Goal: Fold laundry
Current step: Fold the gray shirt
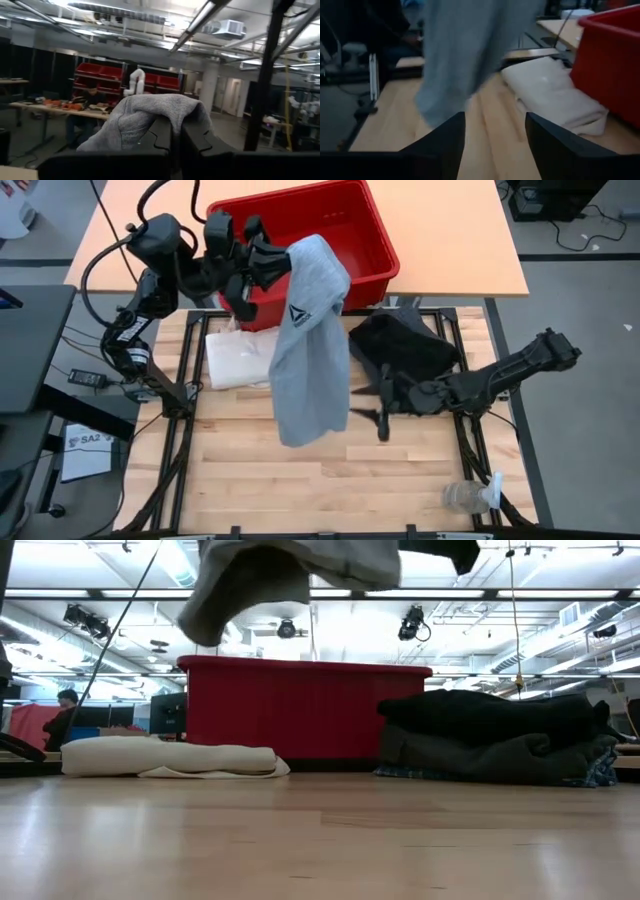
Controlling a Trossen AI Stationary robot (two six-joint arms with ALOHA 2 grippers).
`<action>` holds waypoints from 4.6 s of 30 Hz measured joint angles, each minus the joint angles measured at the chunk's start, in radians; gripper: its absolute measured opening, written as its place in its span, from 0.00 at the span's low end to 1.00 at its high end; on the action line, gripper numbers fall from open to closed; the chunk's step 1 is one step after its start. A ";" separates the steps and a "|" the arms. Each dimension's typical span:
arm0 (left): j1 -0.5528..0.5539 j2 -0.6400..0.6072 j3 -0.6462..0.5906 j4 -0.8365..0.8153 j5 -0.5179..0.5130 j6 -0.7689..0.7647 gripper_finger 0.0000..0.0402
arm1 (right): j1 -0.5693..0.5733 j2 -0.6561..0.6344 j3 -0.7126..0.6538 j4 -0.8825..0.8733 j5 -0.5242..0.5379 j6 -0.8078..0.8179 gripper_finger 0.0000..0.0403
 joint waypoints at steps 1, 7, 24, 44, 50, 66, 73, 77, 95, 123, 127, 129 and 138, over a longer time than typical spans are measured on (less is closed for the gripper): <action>0.000 0.000 0.000 0.000 -0.009 -0.001 0.04 | 0.006 0.022 -0.004 0.014 0.002 -0.006 0.54; 0.000 0.002 0.000 0.001 -0.050 -0.003 0.04 | -0.019 0.159 -0.009 0.173 0.093 -0.073 0.56; 0.001 0.003 0.000 0.008 -0.072 0.000 0.04 | -0.189 0.131 -0.009 0.097 0.087 0.056 0.23; 0.020 0.003 0.000 0.009 -0.075 0.002 0.04 | -0.016 0.296 -0.006 0.310 0.215 0.093 0.75; 0.021 0.003 0.000 0.031 -0.081 -0.003 0.04 | -0.014 0.304 -0.006 0.394 0.281 -0.007 0.74; 0.021 0.003 0.000 0.044 -0.110 0.003 0.04 | -0.064 0.274 -0.005 0.378 0.380 -0.107 0.76; 0.021 0.003 0.000 0.044 -0.110 -0.001 0.04 | -0.060 0.261 -0.005 0.377 0.545 -0.108 0.76; 0.018 0.003 0.000 0.044 -0.110 -0.004 0.04 | -0.034 0.253 -0.006 0.376 0.578 -0.125 0.74; 0.022 0.003 0.000 -0.023 -0.117 0.008 0.04 | -0.187 0.236 -0.006 0.363 0.330 -0.066 0.12; -0.283 -0.035 -0.455 -1.141 -0.477 -0.414 0.12 | -0.145 -0.019 0.459 -1.051 0.055 0.025 0.01; -0.400 -0.031 -0.713 -1.081 -0.455 -0.576 0.29 | -0.077 -0.001 0.407 -1.084 -0.211 0.211 0.01; -0.460 -0.034 -0.832 -0.986 -0.415 -0.658 0.38 | -0.020 0.016 0.366 -1.068 -0.291 0.291 0.01; -0.678 -0.033 -1.079 -0.495 -0.360 -0.870 0.67 | 0.215 0.170 0.158 -0.831 -0.394 0.565 0.01</action>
